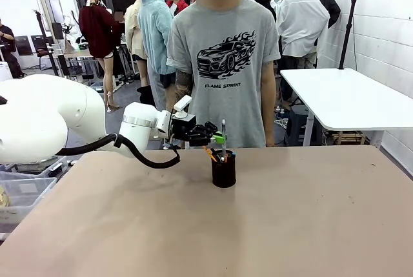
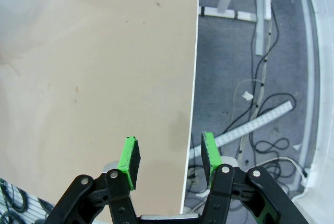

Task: Place the pens into the pen holder.
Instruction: Pick up a writing instrument from the table and place it into the Pen holder.

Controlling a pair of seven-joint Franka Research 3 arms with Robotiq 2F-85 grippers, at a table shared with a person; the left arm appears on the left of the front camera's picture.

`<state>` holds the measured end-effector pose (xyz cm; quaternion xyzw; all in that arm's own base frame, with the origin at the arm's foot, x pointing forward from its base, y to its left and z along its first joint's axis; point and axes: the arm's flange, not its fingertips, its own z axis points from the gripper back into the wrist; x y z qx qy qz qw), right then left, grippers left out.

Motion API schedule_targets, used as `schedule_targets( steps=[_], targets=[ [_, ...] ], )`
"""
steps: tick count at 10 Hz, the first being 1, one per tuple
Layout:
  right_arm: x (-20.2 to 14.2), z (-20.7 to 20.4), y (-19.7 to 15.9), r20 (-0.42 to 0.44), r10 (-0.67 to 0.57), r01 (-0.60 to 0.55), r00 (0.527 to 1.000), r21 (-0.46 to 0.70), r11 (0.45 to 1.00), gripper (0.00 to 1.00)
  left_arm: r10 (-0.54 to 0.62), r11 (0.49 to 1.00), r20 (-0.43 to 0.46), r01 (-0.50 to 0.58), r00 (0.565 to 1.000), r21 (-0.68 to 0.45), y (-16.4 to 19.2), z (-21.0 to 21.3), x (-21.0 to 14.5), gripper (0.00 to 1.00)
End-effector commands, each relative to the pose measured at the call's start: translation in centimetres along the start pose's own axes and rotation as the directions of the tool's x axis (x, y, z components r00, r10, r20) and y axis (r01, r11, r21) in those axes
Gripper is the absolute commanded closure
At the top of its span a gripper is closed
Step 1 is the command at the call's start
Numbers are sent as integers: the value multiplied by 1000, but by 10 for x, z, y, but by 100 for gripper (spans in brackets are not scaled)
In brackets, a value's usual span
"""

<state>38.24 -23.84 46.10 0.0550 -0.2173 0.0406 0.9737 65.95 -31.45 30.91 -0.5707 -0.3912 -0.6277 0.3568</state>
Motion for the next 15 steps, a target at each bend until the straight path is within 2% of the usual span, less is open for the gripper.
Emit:
schedule_targets(
  steps=[1, 4, 6, 7, 8, 9, 10, 11, 12, 13, 14, 15],
  targets=[
    [0, -1, -1, -1, 3, -3, 1000, -18, 1000, 40, -2, 999, -15, 1, 1000, -42, 2, 4, 6, 55],
    [0, -1, -1, -1, 3, -3, 1000, -18, 1000, 40, 7, 1000, -20, -7, 1000, -11, -3, 10, 17, 55],
    [0, -1, -1, -1, 3, -3, 1000, -18, 1000, 40, 31, 998, -36, -29, 999, 54, -15, 30, 46, 55],
    [0, -1, -1, -1, 3, -3, 1000, -18, 1000, 40, 78, 987, -68, -68, 995, 143, -28, 52, 76, 55],
    [0, -1, -1, -1, 3, -3, 1000, -18, 1000, 40, 206, 956, -134, -170, 970, 238, -47, 69, 101, 55],
    [0, -1, -1, -1, 3, -3, 1000, -18, 1000, 40, 340, 906, -215, -257, 916, 336, -67, 86, 122, 55],
    [0, -1, -1, -1, 3, -3, 1000, -18, 1000, 40, 478, 814, -290, -294, 829, 502, -91, 111, 145, 55],
    [0, -1, -1, -1, 3, -3, 1000, -18, 1000, 40, 618, 693, -285, -336, 733, 638, -117, 137, 166, 55],
    [0, -1, -1, -1, 3, -3, 1000, -18, 1000, 40, 771, 499, -201, -378, 604, 780, -148, 167, 182, 55],
    [0, -1, -1, -1, 3, -3, 1000, -18, 1000, 40, 854, 352, -145, -349, 500, 869, -183, 193, 196, 55],
    [0, -1, -1, -1, 3, -3, 1000, -18, 1000, 40, 918, 174, -44, -300, 394, 938, -224, 212, 208, 55],
    [0, -1, -1, -1, 3, -3, 1000, -18, 1000, 40, 952, 82, 7, -277, 307, 957, -254, 221, 211, 55]
  ],
)
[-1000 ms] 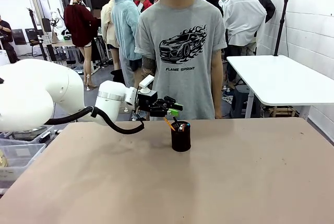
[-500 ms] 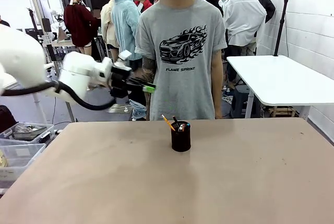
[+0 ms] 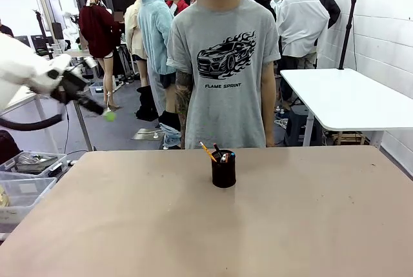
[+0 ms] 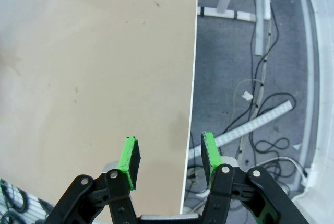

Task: Place the pens into the pen holder.
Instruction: Pick up a writing instrument from the table and place it into the Pen holder.

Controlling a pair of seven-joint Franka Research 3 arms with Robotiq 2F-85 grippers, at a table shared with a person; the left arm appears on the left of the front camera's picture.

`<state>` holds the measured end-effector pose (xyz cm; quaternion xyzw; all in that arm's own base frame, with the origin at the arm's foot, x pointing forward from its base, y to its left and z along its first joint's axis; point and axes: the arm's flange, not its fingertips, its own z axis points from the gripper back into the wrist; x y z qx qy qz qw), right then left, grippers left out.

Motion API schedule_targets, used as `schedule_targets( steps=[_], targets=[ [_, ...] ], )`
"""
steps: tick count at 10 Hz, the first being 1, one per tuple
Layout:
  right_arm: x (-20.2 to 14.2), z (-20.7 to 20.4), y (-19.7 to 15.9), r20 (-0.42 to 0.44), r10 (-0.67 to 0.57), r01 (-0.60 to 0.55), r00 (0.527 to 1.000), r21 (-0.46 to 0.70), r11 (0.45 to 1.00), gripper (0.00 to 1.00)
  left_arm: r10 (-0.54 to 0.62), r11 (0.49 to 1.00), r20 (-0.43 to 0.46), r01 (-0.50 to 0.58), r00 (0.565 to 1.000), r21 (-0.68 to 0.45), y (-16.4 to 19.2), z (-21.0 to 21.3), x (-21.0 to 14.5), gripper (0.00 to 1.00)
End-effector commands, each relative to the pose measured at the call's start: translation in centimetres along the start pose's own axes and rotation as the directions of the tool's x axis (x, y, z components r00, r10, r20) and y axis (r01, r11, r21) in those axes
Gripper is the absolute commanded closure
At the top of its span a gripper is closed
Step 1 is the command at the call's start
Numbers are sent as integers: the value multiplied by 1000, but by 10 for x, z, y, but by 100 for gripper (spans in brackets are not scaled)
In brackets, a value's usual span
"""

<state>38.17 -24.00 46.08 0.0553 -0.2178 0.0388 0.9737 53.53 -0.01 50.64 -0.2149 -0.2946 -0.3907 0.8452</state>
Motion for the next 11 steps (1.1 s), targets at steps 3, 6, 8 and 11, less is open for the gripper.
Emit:
schedule_targets(
  steps=[3, 6, 8, 11],
  targets=[
    [0, -1, 1, -2, 6, -6, 1000, -18, 1000, 40, 537, 840, -351, -444, 768, 313, -52, 54, -71, 6],
    [0, -1, 1, -2, 6, -6, 1000, -18, 1000, 40, 556, 816, -360, -411, 749, 406, -59, 69, -89, 0],
    [0, -1, 1, -2, 6, -6, 1000, -18, 1000, 40, 581, 794, -351, -416, 735, 442, -60, 70, -100, 0],
    [0, -1, 1, -2, 6, -6, 1000, -18, 1000, 40, 581, 794, -351, -416, 735, 442, -60, 70, -100, 0]
  ],
)
